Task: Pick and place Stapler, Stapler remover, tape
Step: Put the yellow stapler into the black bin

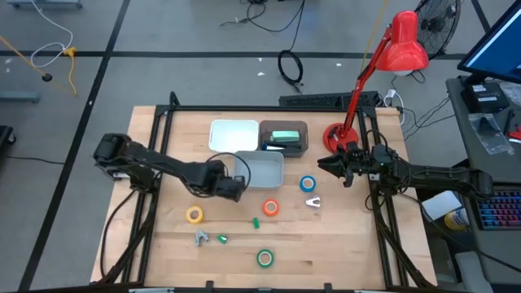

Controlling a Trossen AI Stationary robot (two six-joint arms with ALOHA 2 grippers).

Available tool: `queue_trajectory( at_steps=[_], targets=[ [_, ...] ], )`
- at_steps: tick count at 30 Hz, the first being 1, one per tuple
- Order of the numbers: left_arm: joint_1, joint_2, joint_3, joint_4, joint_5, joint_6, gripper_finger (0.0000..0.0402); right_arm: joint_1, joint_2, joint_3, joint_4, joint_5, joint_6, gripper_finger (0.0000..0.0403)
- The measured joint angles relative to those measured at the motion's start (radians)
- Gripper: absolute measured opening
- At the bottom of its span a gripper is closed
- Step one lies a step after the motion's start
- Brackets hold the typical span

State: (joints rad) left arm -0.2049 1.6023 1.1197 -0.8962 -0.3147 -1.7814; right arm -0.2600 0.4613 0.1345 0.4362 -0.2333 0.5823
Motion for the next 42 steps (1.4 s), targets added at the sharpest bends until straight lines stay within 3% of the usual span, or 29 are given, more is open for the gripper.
queue_trajectory(
  at_steps=[6,11,16,20,25,34,42],
  targets=[
    [0.021,-0.114,0.0,0.128,-0.184,0.104,0.007,0.0,0.0,0.0,0.0,0.0,0.0,0.0093],
    [0.108,-0.141,0.0,0.381,-0.243,0.356,0.007,0.0,0.0,0.0,0.0,0.0,-0.003,0.0093],
    [0.228,-0.132,0.0,0.661,-0.18,0.603,0.007,0.0,0.0,0.0,0.001,0.0,-0.009,0.0093],
    [0.317,-0.131,0.0,0.756,-0.14,0.715,0.007,0.0,0.0,0.0,0.004,0.0,-0.011,0.0093],
    [0.391,-0.13,0.0,0.781,-0.129,0.768,0.007,0.0,0.0,0.0,0.008,0.007,-0.032,0.0093],
    [0.421,-0.077,0.002,0.877,-0.089,0.802,0.007,-0.001,0.0,-0.001,0.022,0.134,-0.053,0.0093],
    [0.419,0.028,0.029,1.063,0.034,0.83,0.007,0.0,0.069,0.0,0.283,0.157,-0.208,0.0093]
  ],
)
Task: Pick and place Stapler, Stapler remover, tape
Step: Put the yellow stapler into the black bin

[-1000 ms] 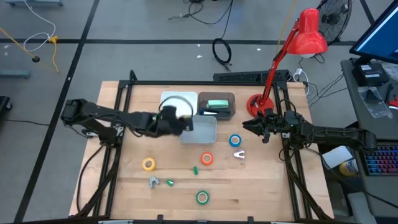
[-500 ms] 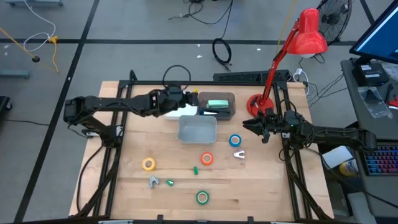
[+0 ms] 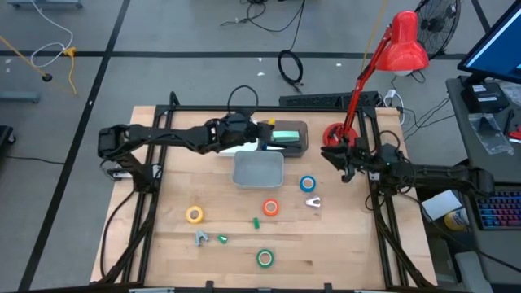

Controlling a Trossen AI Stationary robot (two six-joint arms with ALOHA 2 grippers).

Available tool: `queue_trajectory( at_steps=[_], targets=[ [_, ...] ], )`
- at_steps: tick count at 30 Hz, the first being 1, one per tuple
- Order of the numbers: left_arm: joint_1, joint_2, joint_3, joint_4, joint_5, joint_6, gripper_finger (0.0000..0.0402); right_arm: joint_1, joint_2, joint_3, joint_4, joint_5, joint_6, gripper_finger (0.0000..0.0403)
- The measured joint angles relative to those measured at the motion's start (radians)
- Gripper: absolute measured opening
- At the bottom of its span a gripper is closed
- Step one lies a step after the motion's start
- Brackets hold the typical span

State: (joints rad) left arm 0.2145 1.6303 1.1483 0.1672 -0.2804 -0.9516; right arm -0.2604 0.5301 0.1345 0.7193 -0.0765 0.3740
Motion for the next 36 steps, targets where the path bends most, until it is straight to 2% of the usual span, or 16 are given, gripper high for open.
queue_trajectory(
  at_steps=[6,13,17,22,25,30,36],
  targets=[
    [0.013,0.125,0.163,-0.075,0.096,0.088,0.007,-0.002,0.105,0.027,0.082,0.027,-0.042,0.0108],
    [0.013,0.208,0.314,-0.095,0.28,0.233,0.007,-0.034,0.21,0.094,0.085,0.055,-0.091,0.0161],
    [0.012,0.206,0.321,-0.091,0.34,0.299,0.007,-0.08,0.223,0.116,0.085,0.107,-0.089,0.0206],
    [0.011,0.207,0.321,-0.06,0.401,0.347,0.007,-0.128,0.247,0.148,0.085,0.097,-0.012,0.0259],
    [0.004,0.207,0.321,-0.036,0.404,0.376,0.007,-0.147,0.287,0.181,0.086,0.048,0.029,0.0282],
    [-0.001,0.207,0.321,-0.006,0.422,0.397,0.007,-0.159,0.373,0.251,0.085,0.014,0.044,0.0298],
    [-0.002,0.207,0.321,-0.013,0.441,0.401,0.007,-0.172,0.431,0.312,0.086,-0.082,0.081,0.0299]
  ],
)
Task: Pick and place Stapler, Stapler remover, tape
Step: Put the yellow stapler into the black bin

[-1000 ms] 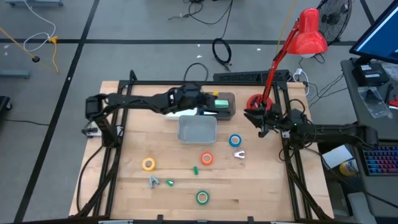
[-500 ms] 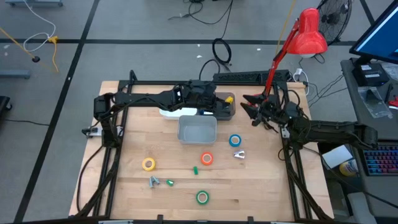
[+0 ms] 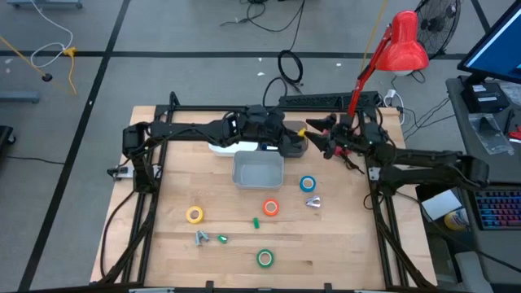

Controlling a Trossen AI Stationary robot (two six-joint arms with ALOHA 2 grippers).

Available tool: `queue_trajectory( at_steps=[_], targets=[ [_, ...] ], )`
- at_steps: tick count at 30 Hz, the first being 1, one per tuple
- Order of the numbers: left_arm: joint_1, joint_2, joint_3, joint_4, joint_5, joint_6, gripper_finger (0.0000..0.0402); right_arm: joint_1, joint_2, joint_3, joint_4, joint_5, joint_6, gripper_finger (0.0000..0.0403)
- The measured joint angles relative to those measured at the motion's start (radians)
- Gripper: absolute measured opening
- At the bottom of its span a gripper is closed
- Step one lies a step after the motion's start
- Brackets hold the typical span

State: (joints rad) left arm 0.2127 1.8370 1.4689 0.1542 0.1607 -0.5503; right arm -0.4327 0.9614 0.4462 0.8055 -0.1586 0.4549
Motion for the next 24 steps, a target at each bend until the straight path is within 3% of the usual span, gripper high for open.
queue_trajectory(
  at_steps=[11,24],
  targets=[
    [-0.006,0.0,-0.001,0.016,0.028,0.001,0.007,-0.025,0.015,0.001,-0.005,-0.056,0.058,0.0295],
    [0.006,0.0,-0.001,0.034,0.023,-0.001,0.007,-0.025,0.015,0.001,-0.012,-0.082,0.079,0.0207]
  ],
)
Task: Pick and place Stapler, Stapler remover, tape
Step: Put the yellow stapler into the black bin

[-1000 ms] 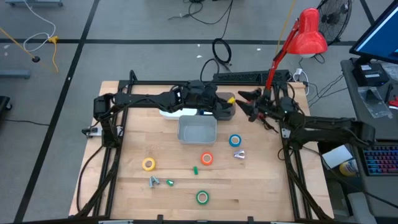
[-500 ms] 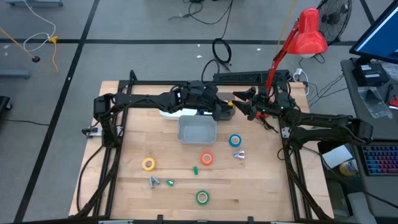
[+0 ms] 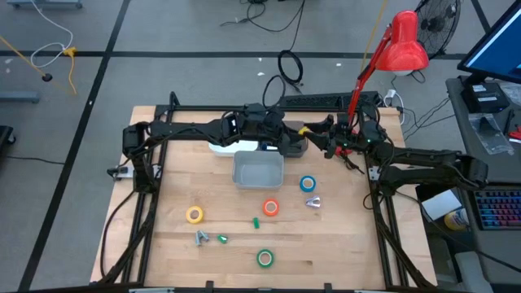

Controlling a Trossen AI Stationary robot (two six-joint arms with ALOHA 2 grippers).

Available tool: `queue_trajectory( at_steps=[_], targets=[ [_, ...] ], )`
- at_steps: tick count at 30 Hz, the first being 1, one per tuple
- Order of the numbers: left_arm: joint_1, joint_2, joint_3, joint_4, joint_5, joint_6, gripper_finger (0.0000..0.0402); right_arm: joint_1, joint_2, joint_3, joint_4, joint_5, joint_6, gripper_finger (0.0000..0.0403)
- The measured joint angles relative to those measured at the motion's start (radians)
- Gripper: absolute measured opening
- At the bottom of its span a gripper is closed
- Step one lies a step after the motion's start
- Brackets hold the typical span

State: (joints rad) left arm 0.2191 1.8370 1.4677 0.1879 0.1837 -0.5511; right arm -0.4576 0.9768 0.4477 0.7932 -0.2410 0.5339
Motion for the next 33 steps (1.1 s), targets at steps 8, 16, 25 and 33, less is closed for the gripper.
queue_trajectory(
  at_steps=[8,16,25,33],
  targets=[
    [0.0,0.0,0.0,-0.001,-0.001,0.0,0.007,0.0,0.0,0.0,0.018,-0.003,-0.003,0.0145],
    [0.0,0.0,0.0,-0.004,-0.003,0.0,0.007,0.001,-0.001,0.0,0.021,-0.008,-0.015,0.0073],
    [0.0,-0.002,0.0,-0.003,0.0,0.0,0.007,0.001,-0.001,0.0,0.022,-0.009,-0.023,0.0057],
    [0.0,-0.002,0.0,-0.003,-0.002,-0.007,0.0104,0.001,0.0,0.0,0.029,-0.001,-0.026,0.0057]
  ],
)
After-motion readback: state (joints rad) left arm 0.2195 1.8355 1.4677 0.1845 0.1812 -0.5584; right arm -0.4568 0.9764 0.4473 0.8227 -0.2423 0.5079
